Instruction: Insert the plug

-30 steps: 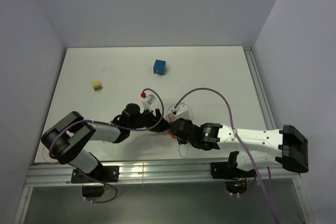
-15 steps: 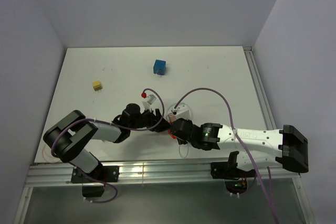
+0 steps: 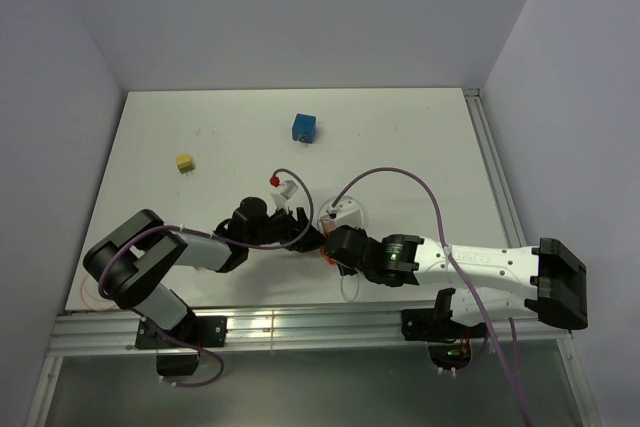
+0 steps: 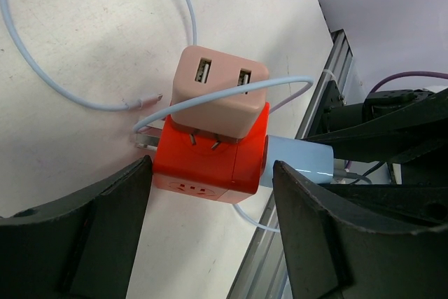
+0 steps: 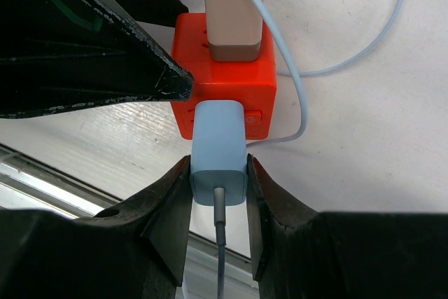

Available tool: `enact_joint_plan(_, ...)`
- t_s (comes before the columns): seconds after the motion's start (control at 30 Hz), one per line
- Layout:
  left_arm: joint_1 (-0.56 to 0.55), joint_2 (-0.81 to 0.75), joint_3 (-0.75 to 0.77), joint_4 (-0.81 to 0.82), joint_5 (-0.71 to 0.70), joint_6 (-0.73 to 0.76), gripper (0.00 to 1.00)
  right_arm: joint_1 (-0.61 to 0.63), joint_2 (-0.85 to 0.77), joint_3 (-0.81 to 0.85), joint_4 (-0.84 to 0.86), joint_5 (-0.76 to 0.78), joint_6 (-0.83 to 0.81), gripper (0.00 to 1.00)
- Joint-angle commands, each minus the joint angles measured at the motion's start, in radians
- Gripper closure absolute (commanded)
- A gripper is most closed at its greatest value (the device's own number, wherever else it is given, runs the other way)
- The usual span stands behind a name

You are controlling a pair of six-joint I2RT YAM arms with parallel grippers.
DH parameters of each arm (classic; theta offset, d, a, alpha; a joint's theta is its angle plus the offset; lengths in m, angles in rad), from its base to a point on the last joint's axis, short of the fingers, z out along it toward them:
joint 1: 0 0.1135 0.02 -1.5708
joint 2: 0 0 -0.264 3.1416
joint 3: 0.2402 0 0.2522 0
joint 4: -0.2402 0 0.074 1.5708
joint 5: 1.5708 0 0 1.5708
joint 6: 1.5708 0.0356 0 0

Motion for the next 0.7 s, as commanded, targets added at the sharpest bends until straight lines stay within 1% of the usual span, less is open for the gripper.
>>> enact_joint_plan(0.0,-0.012,0.008,0.003,0.089,0.052,0.013,0.25,-0.005,-0.013,0.021,0.009,0.010,0.008,1.00)
enact_joint_plan(0.67,-0.033,0.032,-0.019,0.115,0.059,0.048,0.28,-0.005,-0.008,0.017,0.018,-0.002,0.007,1.00)
